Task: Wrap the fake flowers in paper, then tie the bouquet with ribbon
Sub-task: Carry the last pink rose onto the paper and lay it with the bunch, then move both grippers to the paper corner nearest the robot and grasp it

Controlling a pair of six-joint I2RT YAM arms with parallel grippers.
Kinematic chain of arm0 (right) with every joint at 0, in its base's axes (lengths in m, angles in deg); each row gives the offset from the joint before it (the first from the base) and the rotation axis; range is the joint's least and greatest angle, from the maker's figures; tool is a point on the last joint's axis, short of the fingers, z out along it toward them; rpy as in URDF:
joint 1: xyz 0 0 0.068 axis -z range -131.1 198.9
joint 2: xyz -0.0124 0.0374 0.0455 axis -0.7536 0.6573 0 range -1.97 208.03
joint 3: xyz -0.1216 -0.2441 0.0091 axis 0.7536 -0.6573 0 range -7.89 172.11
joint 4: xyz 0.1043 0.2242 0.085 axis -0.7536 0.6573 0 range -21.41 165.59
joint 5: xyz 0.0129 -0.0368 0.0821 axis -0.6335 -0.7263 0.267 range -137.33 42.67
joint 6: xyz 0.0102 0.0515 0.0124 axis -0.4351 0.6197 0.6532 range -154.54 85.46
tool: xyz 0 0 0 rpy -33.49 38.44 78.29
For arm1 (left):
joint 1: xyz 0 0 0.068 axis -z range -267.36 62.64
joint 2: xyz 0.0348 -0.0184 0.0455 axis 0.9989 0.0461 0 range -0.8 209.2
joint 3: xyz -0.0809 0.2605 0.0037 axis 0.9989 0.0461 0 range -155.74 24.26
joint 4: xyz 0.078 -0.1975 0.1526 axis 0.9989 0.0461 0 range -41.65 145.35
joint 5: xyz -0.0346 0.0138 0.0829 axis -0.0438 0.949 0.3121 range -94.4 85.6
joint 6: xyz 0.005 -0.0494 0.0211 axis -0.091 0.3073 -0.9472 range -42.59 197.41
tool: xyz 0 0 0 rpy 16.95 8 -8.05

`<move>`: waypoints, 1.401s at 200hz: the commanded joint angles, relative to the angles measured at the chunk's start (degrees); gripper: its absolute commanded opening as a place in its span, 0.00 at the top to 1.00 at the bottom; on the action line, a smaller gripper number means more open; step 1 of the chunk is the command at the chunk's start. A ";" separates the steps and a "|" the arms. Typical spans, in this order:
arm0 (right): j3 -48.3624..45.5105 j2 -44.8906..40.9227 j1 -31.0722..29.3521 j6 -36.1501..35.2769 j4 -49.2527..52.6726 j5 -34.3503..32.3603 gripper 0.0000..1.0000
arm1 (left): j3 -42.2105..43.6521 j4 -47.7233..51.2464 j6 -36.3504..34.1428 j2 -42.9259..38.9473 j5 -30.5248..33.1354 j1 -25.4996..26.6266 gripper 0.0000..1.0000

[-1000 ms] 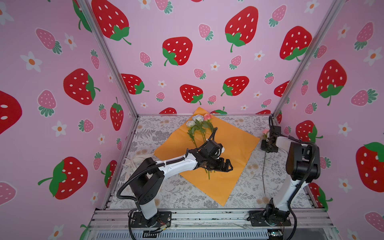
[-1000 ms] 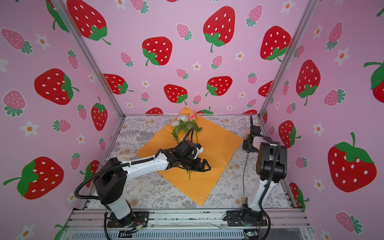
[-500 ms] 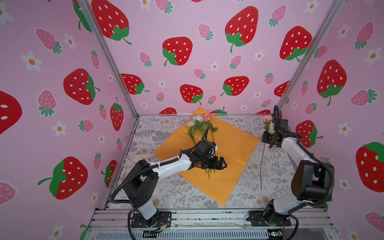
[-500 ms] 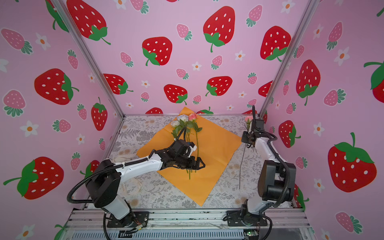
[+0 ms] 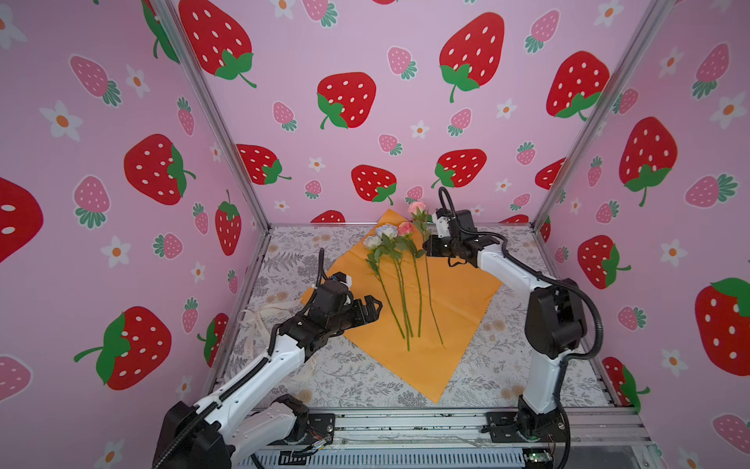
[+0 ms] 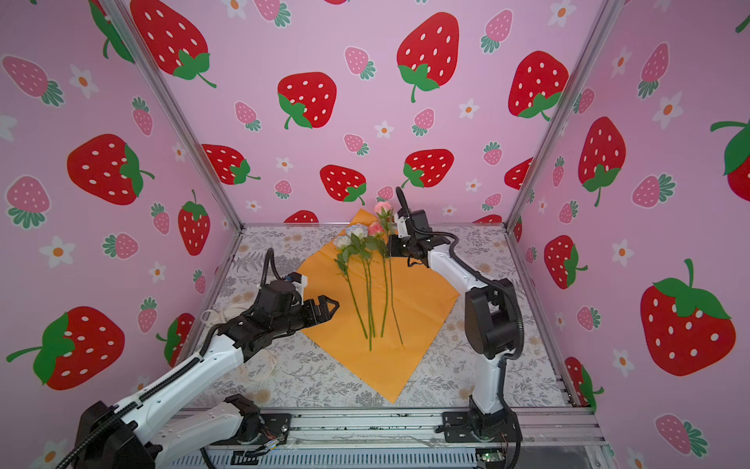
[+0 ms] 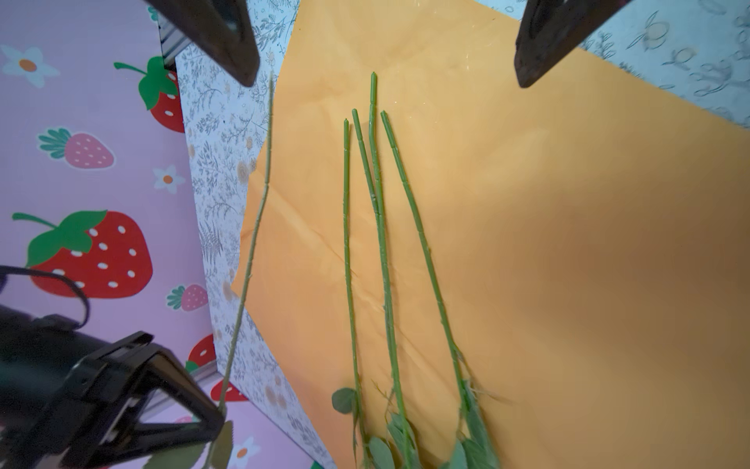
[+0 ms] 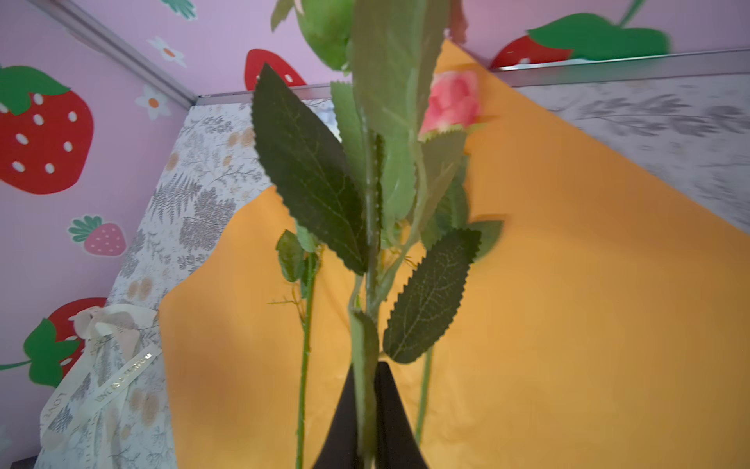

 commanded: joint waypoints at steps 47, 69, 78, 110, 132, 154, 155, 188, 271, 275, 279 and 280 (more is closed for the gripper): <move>20.54 19.57 -3.14 3.17 7.75 -1.07 0.87 | 7.13 6.47 4.73 -11.52 3.80 -3.75 0.01; 20.20 21.49 -3.15 4.10 5.60 0.71 0.87 | 7.62 5.76 5.18 -11.47 3.18 -3.84 0.01; 20.09 22.14 -3.14 3.43 5.08 0.69 0.86 | 7.51 5.34 4.87 -11.04 2.58 -3.84 0.01; 23.88 26.01 -1.91 -0.21 8.74 0.65 0.82 | 6.13 5.22 3.37 -7.91 1.08 -3.82 0.01; 23.46 24.60 -1.04 -0.31 9.87 4.14 0.77 | 5.65 4.66 2.96 -6.19 1.07 -3.86 0.01; 20.58 20.41 -1.04 -1.90 10.45 3.77 0.75 | 5.55 3.17 2.96 -5.14 -1.69 -3.84 0.01; 20.42 20.16 -0.95 -1.93 10.56 3.69 0.75 | 5.50 3.09 2.96 -5.11 -1.80 -3.86 0.01; 9.03 8.86 -0.87 -3.20 9.26 -0.38 0.67 | 5.27 2.26 2.48 -4.09 -3.83 -3.83 0.01; -45.40 -38.47 -0.85 12.05 -3.05 -6.70 0.61 | 11.13 6.38 6.45 -12.05 -5.02 -3.37 0.01; -47.42 -40.37 -0.87 13.19 -2.62 -5.40 0.62 | 11.65 6.08 6.96 -12.71 -5.41 -3.33 0.01; -49.30 -42.08 -0.93 14.40 -2.31 -4.16 0.62 | 12.10 5.78 7.52 -13.34 -5.97 -3.21 0.01; -49.85 -42.42 -0.94 14.70 -2.24 -3.84 0.62 | 12.24 5.72 7.61 -13.48 -6.05 -3.19 0.01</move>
